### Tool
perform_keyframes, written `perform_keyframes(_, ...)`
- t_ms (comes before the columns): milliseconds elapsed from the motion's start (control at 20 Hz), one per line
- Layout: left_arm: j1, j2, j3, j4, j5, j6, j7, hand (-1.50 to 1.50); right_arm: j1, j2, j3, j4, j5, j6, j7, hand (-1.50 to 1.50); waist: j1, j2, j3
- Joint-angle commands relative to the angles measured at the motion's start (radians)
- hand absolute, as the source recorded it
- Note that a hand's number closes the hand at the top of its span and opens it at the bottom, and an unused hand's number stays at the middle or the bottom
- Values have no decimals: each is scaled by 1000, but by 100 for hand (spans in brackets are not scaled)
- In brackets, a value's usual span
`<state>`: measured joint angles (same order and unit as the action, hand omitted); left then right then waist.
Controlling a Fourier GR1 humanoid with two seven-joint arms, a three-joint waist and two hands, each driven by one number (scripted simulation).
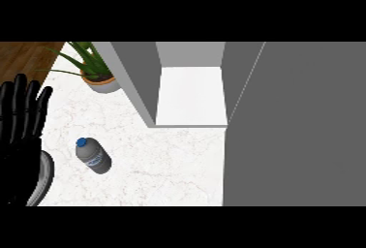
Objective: Pick up the bottled water, place it into the cabinet and close the cabinet
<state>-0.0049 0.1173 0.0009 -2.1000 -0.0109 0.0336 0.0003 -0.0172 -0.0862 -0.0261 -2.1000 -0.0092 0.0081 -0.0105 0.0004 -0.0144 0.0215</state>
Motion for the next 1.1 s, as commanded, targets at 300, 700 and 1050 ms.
perform_keyframes(300,81,-112,6,-68,-122,268,274,-150,228,16,102,-86,-105,113,58,-150,-5,10,-20)
perform_keyframes(700,179,-117,-267,-246,-325,465,439,-150,514,4,189,-332,-111,178,80,-150,-12,10,-20)
perform_keyframes(1050,307,-101,-414,-404,-435,488,521,-150,548,-43,71,-446,-260,209,166,-150,-1,9,-21)
